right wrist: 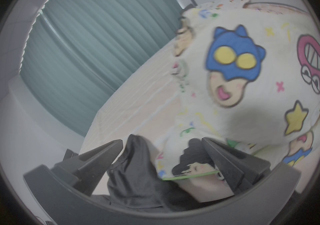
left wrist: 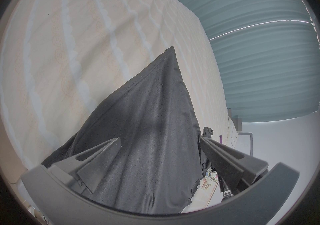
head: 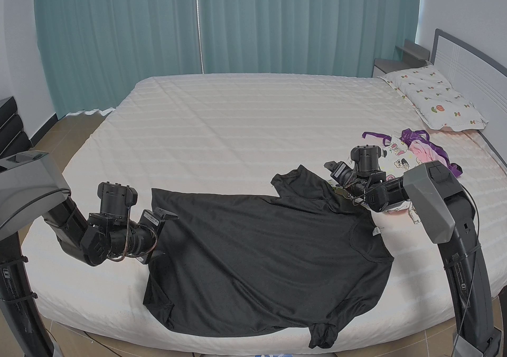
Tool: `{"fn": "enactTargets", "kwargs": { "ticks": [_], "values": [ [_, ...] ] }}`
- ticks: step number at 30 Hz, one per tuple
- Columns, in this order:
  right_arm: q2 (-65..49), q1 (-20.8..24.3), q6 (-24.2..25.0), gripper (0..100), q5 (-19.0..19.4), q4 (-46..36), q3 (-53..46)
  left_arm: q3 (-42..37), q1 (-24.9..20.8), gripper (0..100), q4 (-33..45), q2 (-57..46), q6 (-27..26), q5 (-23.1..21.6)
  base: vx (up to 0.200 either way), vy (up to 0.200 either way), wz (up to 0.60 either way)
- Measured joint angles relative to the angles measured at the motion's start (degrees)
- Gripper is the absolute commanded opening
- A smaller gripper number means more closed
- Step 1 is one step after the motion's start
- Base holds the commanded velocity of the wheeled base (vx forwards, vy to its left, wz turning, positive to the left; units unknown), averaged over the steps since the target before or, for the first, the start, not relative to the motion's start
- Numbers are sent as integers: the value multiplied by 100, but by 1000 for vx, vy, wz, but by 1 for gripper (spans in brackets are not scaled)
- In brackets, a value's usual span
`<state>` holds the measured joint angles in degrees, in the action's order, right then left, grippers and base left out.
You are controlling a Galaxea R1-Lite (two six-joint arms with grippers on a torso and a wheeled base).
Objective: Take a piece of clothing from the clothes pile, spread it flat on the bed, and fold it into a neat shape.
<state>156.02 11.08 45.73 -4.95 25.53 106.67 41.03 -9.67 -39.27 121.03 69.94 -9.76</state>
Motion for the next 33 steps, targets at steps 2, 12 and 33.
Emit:
{"fn": "enactTargets", "kwargs": {
  "ticks": [2,12,33],
  "values": [
    [0,-54,59,100,2,-137,-44,0,0,100,0,0,0,0,0,0,0],
    [327,-260,83,0,-363,-585,479,-7,0,100,0,6,0,0,0,0,0],
    [156,-1414,-402,100,-657,11,772,0,0,100,0,9,0,2,0,0,0]
  ]
}}
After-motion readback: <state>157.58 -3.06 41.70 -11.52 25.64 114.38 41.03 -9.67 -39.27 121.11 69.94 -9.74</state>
